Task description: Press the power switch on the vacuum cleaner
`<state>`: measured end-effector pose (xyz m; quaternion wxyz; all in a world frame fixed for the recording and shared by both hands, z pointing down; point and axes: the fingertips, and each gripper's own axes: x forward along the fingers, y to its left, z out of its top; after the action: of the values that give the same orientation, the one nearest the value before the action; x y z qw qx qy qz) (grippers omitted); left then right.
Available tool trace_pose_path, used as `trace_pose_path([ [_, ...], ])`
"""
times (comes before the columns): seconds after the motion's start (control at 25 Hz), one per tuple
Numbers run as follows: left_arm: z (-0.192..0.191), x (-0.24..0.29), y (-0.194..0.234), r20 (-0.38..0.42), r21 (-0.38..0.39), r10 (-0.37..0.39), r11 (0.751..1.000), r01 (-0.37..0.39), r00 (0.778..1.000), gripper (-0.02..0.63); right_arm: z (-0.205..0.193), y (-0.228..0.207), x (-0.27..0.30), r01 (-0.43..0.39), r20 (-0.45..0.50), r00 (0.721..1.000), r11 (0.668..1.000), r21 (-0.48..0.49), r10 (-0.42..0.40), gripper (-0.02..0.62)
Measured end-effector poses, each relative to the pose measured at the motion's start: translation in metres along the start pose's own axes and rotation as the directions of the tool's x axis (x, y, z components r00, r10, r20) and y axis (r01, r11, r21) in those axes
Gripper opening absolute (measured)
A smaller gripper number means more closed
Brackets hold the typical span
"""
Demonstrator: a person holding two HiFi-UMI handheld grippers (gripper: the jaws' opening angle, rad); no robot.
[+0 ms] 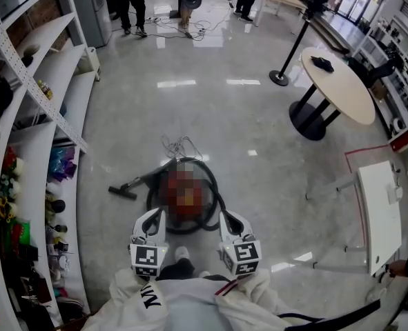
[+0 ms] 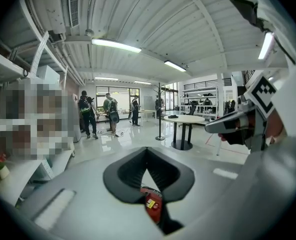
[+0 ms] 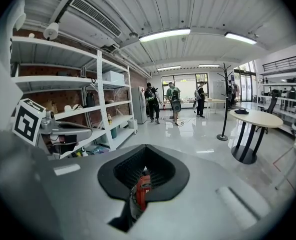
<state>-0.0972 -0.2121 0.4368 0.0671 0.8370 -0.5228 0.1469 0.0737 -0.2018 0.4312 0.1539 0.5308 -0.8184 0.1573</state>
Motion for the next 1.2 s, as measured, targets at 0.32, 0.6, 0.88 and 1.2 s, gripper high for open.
trace_pose_path([
  [0.32,-0.001,0.012,0.005,0.010,-0.012,-0.072,0.997,0.072,0.997,-0.001,0.004,0.005,0.016,0.020,-0.016,1.000,1.000,-0.008,-0.020,0.000],
  [0.6,-0.013,0.030,-0.007,-0.027,-0.035,-0.108,0.994,0.107,0.994,-0.002,-0.006,-0.007,0.020,0.020,-0.057,0.998,1.000,-0.003,-0.020,0.000],
  [0.88,-0.029,0.045,-0.012,-0.079,-0.039,-0.095,0.995,0.092,0.992,-0.002,-0.018,-0.027,0.034,0.001,-0.086,0.996,1.000,0.011,0.000,0.000],
  [1.2,-0.052,0.064,-0.021,-0.134,-0.047,-0.089,0.995,0.083,0.987,-0.002,-0.036,-0.048,0.053,-0.021,-0.118,0.993,0.999,0.026,0.024,0.000],
])
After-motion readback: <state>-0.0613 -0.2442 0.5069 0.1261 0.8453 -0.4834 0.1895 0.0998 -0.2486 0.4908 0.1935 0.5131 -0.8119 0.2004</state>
